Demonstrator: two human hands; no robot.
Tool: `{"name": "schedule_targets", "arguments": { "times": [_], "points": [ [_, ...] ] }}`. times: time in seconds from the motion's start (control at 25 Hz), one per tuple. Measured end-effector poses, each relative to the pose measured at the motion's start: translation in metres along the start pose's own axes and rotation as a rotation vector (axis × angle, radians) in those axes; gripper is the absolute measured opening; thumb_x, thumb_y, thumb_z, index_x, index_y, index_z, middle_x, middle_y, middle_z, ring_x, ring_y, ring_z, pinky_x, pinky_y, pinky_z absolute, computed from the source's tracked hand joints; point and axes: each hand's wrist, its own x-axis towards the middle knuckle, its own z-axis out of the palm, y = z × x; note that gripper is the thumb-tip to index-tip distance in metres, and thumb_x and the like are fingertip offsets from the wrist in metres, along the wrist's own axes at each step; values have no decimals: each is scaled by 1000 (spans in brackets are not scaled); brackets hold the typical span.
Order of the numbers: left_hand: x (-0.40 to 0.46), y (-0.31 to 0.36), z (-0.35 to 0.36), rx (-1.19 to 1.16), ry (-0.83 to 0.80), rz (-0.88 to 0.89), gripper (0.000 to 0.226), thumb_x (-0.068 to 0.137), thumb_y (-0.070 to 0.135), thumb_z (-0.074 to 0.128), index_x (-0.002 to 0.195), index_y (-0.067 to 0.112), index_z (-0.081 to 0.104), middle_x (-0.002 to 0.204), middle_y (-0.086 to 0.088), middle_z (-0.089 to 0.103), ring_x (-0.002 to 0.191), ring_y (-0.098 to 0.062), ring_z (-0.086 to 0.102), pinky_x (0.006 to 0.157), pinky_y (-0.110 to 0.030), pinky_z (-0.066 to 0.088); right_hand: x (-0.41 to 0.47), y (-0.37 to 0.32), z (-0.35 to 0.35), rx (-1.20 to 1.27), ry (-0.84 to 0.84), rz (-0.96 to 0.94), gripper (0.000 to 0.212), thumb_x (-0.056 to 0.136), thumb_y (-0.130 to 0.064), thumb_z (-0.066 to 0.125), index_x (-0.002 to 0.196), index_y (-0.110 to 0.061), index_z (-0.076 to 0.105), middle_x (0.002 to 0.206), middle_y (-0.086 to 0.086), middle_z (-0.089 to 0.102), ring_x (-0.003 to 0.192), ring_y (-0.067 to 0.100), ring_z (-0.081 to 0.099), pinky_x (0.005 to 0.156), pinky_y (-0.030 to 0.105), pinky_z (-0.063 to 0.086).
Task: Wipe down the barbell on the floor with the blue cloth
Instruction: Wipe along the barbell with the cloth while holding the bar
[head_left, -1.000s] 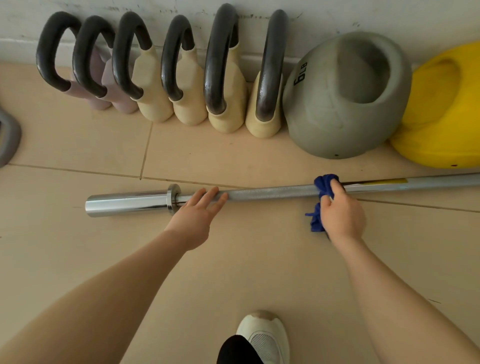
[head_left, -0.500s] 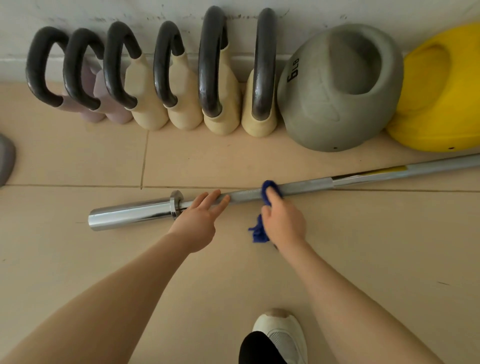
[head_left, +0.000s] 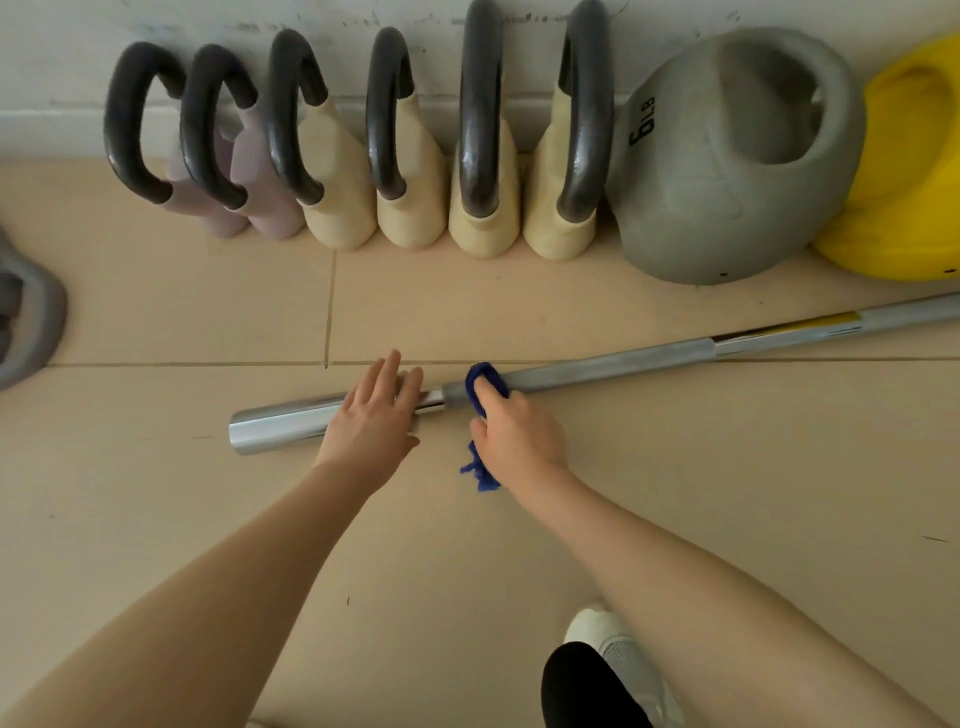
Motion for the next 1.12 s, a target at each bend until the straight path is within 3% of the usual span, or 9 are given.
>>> {"name": "schedule_targets", "arguments": {
  "times": [0.08,0.2,0.28,0.4,0.48,0.64,0.88,1.0,1.12],
  "points": [
    [0,-10,1,-17,-8,23,78,89,27,60,149,15,12,159,-8,9,147,-25,9,117,-36,22,8,9,-8,-24,23,71,32,90,-24,44,122,-24,48,103,16,64,90,39,63,65,36,44],
    [1,-16,1,-87,18,70,76,89,27,61,148,11,17,157,-4,19,147,-19,14,117,-31,21,9,18,-15,89,162,348,24,91,-24,43,114,-20,49,100,17,66,89,38,63,69,40,50],
    [2,-16,4,-112,39,106,75,85,22,66,146,7,25,154,-7,28,145,-21,22,115,-33,25,4,-10,-2,69,119,268,25,91,-23,44,116,-20,48,97,15,66,86,38,63,62,36,45],
    [0,-19,7,-93,116,125,73,75,22,77,137,6,43,141,-10,48,135,-25,43,108,-35,38,-5,-53,20,22,-85,-21,32,92,-25,42,125,-23,44,99,12,68,88,37,64,60,34,40],
    [-1,-21,6,-111,91,145,70,82,24,70,142,9,36,147,-7,41,138,-23,36,112,-33,30,3,-40,8,-35,-96,0,30,92,-25,41,122,-24,45,103,12,67,91,37,63,65,35,45],
    [2,-23,2,-136,64,129,68,91,27,58,147,16,22,154,2,25,143,-16,23,116,-28,18,5,7,-24,-57,50,357,23,93,-25,40,114,-22,48,103,11,68,93,35,63,74,36,48],
    [6,-19,-3,-143,-69,73,72,96,25,48,150,12,2,159,-3,12,147,-18,12,120,-32,8,4,-39,7,-49,-128,12,28,92,-24,41,120,-26,47,103,11,65,91,35,62,64,33,43],
    [14,-23,-10,-136,-147,44,70,98,23,44,150,15,0,160,0,10,148,-17,9,120,-34,7,13,2,-19,-114,16,209,27,91,-24,43,118,-26,48,104,13,66,93,36,63,71,37,48],
    [23,-26,-15,30,-255,11,67,100,22,33,149,16,-13,160,4,-6,148,-18,-9,120,-49,-3,8,15,-22,-64,131,373,24,92,-23,42,115,-21,47,101,16,65,89,37,63,71,39,50]
  ]
}}
